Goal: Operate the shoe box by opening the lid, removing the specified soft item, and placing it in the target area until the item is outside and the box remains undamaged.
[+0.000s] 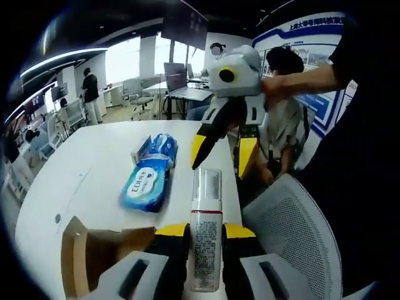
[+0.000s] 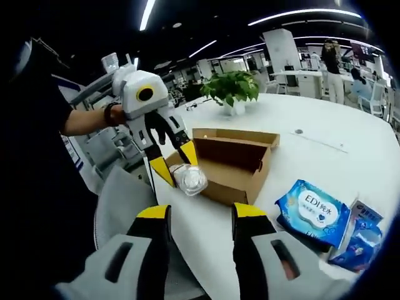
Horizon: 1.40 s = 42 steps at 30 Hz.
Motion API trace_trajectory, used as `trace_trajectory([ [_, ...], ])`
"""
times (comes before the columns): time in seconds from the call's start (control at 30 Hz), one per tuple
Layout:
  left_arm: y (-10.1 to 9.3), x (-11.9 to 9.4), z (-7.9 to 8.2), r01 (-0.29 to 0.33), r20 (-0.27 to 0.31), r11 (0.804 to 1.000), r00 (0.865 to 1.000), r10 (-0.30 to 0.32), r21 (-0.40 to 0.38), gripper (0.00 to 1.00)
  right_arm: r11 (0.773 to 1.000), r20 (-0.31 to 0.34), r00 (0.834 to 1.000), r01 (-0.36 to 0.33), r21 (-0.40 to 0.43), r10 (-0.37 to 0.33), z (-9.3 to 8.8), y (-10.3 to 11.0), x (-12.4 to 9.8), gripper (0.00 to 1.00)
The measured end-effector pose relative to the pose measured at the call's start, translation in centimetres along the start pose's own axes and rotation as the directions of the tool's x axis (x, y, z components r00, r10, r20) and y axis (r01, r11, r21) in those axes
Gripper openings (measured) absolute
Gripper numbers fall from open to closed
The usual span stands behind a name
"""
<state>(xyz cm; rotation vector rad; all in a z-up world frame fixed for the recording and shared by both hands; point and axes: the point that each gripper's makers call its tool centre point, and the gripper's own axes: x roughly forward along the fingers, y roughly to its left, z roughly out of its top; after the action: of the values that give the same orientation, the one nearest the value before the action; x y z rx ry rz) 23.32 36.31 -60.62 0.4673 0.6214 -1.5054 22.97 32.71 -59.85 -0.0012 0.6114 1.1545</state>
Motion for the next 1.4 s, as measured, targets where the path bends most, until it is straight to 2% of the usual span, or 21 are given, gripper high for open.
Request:
trace_trajectory([
  [0.17, -1.2, 0.8, 0.3, 0.052, -0.026, 0.998, 0.998, -0.05, 0.045, 0.19, 0.996, -0.039, 0.998, -0.052, -0.076, 0.049, 0.1, 1.3, 0.5, 0.35],
  [0.3, -2.4, 1.1, 0.9, 0.089, -0.041, 0.991, 0.995, -0.086, 0.096, 0.19, 0.978, -0.116, 0.989, -0.116, -0.171, 0.097, -0.8, 2.7, 0.8, 0.32],
  [0.4, -2.8, 1.4, 1.3, 0.109, -0.035, 0.989, 0.994, -0.106, 0.098, 0.19, 0.971, -0.121, 0.986, -0.134, -0.199, 0.112, -0.9, 3.5, 0.9, 0.26],
  [0.47, -3.0, 1.5, 1.2, 0.125, -0.044, 0.987, 0.992, -0.121, 0.106, 0.19, 0.971, -0.116, 0.988, -0.122, -0.205, 0.1, -0.8, 3.2, 0.9, 0.2],
  [0.77, -3.3, 1.9, 1.6, 0.142, 0.004, 0.988, 0.99, -0.143, 0.065, 0.2, 0.982, -0.063, 0.995, -0.091, -0.167, 0.082, -0.4, 3.1, 0.3, 0.18],
  [1.13, -3.2, 2.6, 0.7, 0.143, 0.012, 0.989, 0.99, -0.144, 0.045, 0.21, 0.986, -0.085, 0.994, -0.08, -0.149, 0.067, -1.1, 2.9, 0.6, 0.18],
  [1.3, -2.5, 2.5, 0.0, 0.111, 0.006, 0.993, 0.994, -0.112, 0.041, 0.23, 0.988, -0.089, 0.994, -0.069, -0.139, 0.057, -1.2, 2.6, 0.5, 0.18],
  [1.4, -2.1, 1.9, 0.3, 0.092, 0.049, 0.996, 0.995, -0.092, 0.005, 0.25, 0.991, -0.093, 0.994, -0.068, -0.116, 0.057, -1.4, 2.2, 0.2, 0.18],
])
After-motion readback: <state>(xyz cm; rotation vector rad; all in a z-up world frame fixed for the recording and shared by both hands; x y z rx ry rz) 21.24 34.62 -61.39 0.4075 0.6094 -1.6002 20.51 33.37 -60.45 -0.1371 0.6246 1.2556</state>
